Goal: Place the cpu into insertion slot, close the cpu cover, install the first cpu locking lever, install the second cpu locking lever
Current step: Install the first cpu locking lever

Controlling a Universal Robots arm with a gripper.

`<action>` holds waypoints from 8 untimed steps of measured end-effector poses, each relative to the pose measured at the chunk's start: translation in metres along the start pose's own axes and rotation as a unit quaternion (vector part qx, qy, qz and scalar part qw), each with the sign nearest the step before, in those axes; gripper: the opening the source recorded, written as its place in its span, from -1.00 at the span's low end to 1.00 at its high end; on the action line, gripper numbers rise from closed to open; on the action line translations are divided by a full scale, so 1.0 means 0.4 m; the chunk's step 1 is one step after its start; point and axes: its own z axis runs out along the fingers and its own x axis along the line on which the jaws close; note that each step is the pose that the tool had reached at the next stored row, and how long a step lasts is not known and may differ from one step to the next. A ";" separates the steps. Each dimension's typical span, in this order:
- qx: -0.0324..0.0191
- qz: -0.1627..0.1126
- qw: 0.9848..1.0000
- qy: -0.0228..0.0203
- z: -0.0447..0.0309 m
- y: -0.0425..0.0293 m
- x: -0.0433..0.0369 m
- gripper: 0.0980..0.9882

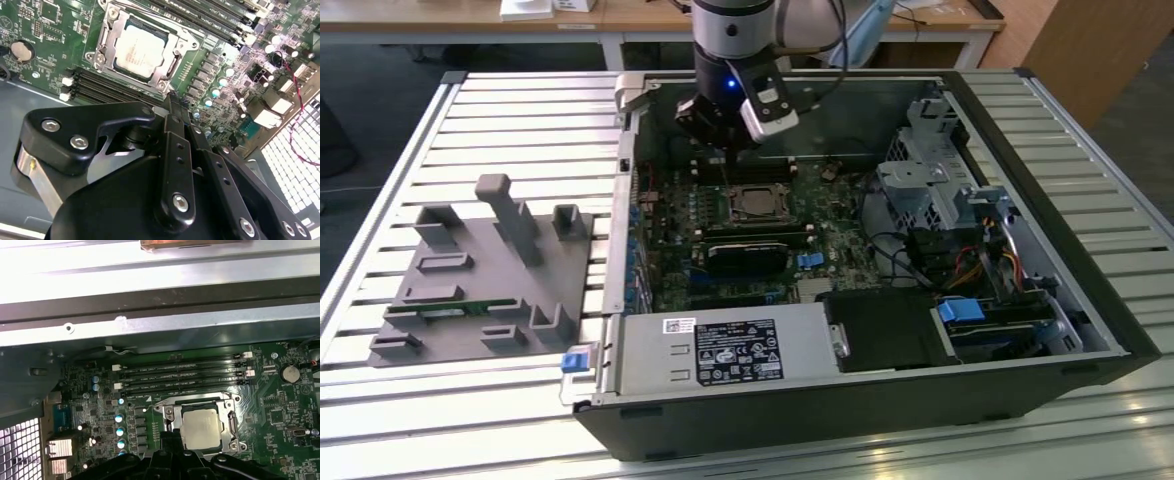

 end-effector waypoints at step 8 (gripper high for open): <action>0.000 0.000 1.000 0.000 -0.001 -0.002 0.016 -0.98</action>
